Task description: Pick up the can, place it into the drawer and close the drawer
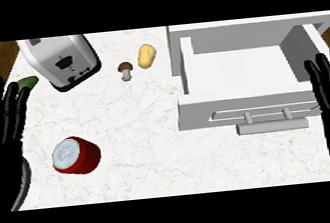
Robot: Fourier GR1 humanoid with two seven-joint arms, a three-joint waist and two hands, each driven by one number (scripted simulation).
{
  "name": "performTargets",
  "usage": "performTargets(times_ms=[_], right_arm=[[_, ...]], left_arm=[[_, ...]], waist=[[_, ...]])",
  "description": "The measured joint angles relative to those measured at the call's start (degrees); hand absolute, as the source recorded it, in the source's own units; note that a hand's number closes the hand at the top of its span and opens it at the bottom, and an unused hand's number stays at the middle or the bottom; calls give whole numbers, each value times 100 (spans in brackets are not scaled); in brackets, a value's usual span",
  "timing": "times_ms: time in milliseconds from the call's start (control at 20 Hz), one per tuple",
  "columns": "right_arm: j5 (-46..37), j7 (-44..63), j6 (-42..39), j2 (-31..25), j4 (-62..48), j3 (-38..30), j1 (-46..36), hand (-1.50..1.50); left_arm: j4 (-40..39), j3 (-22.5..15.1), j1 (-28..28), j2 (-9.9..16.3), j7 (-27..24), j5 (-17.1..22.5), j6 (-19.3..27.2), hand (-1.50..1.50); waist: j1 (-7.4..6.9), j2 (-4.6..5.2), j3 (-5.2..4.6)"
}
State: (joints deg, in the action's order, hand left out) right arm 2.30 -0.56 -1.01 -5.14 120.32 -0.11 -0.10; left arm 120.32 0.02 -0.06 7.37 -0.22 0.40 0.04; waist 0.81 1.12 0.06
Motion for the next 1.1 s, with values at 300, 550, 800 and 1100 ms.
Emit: performTargets(times_ms=[300, 550, 800, 1100], right_arm=[[-182, -82, 45, -9, -71, -122, -62, -150], [-281, 788, 250, 15, -266, -167, 250, -150], [-240, 1094, 216, -24, -100, -252, 565, -150], [-121, 791, 0, -9, -232, -415, 906, -150]], left_arm=[[251, -256, 213, -156, -95, -5, -155, -150], [173, -457, 660, -252, 992, -316, 139, -150], [729, -682, 912, -311, 1949, -590, 323, -150], [1109, -610, 1206, -328, 2212, -564, 277, -150]], waist=[[-70, -90, -4], [-83, -103, -3], [-82, -117, -4], [-83, -118, -4]])
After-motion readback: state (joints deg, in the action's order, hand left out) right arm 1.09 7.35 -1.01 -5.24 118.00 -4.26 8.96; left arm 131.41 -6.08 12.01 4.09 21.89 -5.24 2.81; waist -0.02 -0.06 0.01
